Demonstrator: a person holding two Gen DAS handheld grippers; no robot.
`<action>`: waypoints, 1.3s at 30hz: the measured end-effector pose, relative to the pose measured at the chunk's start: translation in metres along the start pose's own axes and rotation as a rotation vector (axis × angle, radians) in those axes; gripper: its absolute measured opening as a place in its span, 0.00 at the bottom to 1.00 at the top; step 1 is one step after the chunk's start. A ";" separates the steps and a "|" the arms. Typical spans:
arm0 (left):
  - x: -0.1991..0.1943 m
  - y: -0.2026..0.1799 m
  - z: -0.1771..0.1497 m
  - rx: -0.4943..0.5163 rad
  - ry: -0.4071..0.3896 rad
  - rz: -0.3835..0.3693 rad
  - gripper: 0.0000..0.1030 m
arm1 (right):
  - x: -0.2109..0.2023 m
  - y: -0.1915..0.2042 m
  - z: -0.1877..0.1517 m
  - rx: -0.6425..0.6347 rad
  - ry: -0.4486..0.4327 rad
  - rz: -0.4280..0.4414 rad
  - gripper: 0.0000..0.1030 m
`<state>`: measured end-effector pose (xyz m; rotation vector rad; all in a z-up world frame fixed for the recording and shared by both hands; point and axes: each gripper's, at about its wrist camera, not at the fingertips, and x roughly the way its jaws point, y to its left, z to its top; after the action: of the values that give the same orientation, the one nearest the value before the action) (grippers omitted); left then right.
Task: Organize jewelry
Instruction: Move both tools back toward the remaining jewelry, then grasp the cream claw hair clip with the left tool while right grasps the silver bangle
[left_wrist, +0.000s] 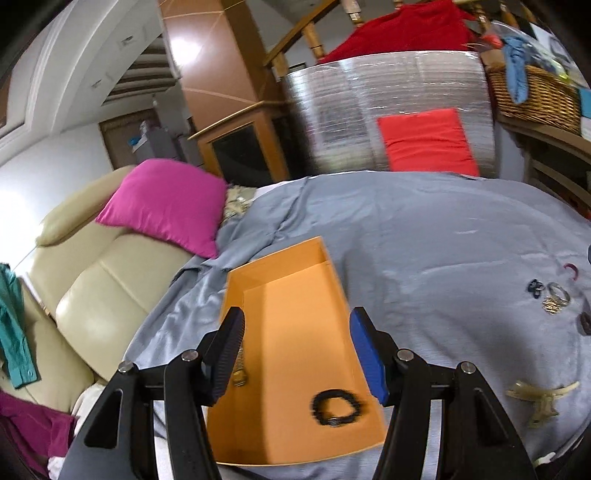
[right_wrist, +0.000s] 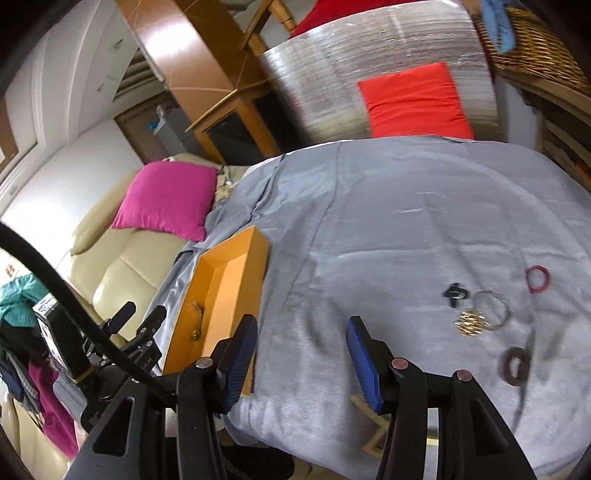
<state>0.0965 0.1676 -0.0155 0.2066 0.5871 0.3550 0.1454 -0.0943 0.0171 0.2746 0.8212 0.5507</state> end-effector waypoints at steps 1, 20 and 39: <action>-0.003 -0.006 0.001 0.008 -0.004 -0.008 0.58 | -0.007 -0.007 -0.002 0.010 -0.009 -0.007 0.53; -0.020 -0.108 -0.003 0.149 0.041 -0.339 0.73 | -0.061 -0.107 -0.026 0.176 -0.085 -0.106 0.53; 0.011 -0.185 -0.062 0.339 0.230 -0.937 0.73 | -0.002 -0.221 -0.057 0.351 0.046 -0.075 0.53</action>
<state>0.1193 0.0070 -0.1254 0.1946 0.9013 -0.6407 0.1798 -0.2766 -0.1156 0.5521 0.9687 0.3411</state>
